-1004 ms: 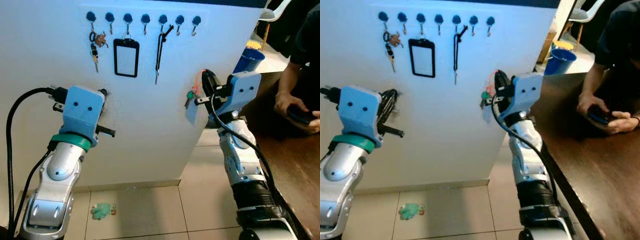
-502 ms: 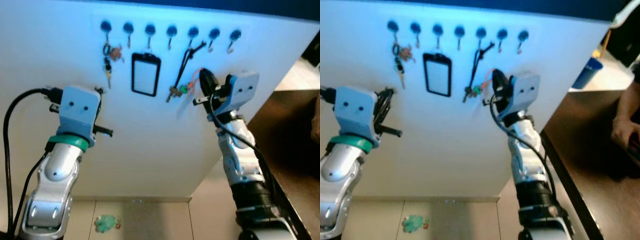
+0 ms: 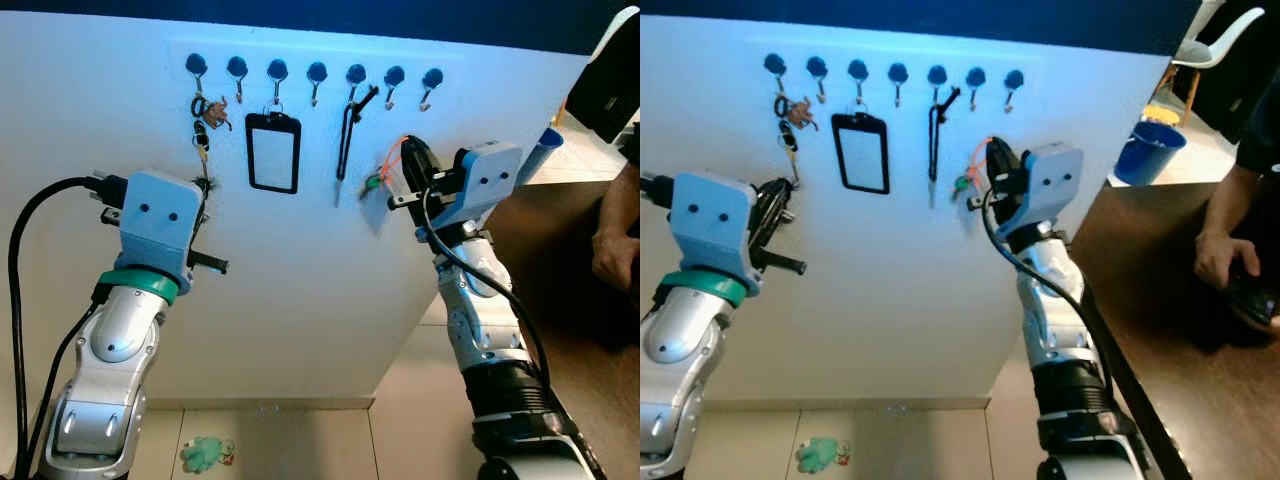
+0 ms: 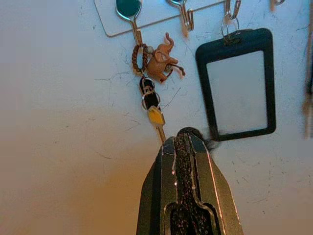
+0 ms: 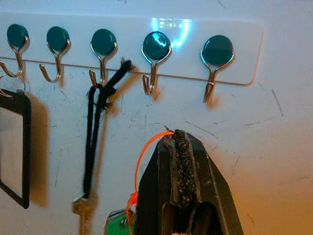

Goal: Hang keys on a hook

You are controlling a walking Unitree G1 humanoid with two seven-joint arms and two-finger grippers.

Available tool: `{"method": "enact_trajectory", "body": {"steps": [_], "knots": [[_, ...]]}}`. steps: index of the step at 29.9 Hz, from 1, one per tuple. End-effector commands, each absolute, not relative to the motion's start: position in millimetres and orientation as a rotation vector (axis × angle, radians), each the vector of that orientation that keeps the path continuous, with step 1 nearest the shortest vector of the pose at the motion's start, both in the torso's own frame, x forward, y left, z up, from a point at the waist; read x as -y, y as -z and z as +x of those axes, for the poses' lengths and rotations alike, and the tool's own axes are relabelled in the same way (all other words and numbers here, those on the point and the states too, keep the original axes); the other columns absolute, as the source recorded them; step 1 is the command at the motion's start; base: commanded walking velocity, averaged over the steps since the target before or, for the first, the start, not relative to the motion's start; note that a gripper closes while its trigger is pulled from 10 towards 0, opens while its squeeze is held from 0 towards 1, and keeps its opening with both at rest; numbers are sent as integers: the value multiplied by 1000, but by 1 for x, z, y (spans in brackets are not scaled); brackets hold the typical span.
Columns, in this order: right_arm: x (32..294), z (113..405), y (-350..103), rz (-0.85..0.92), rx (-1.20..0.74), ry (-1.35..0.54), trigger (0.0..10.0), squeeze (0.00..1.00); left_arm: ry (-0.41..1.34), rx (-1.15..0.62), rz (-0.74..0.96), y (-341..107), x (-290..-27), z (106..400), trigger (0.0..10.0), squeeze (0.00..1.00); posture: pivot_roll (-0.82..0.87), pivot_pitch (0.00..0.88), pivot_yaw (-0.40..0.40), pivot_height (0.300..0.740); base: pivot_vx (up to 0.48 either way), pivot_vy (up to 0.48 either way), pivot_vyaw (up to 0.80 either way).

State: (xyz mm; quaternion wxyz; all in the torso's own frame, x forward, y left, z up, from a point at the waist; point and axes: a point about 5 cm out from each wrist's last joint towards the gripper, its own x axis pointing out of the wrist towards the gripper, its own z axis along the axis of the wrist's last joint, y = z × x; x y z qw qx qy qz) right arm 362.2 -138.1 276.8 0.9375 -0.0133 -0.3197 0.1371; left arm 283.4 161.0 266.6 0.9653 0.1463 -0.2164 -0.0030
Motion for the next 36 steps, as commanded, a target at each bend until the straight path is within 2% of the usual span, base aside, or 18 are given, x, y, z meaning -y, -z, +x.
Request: {"method": "enact_trajectory", "body": {"steps": [1, 9, 12, 19, 36], "knots": [[142, 360, -277, -15, 665, -269, 10000, 0, 18, 438, 295, -265, -160, 281, 10000, 0, 181, 120, 23, 740, 0, 0, 0], [141, 361, -290, -2, 706, -260, 10000, 0, 24, 446, 291, -267, -159, 280, 10000, 0, 184, 124, 26, 740, 0, 0, 0], [140, 362, -311, -4, 782, -237, 10000, 0, 50, 461, 287, -269, -156, 278, 10000, 0, 189, 124, 23, 740, 0, 0, 0], [146, 354, -327, -55, 865, -208, 10000, 0, 55, 454, 286, -267, -156, 277, 10000, 0, 183, 127, 23, 740, 0, 0, 0], [153, 358, -310, -113, 778, -156, 10000, 0, 66, 454, 287, -267, -155, 278, 10000, 0, 181, 119, 26, 740, 0, 0, 0]]}}
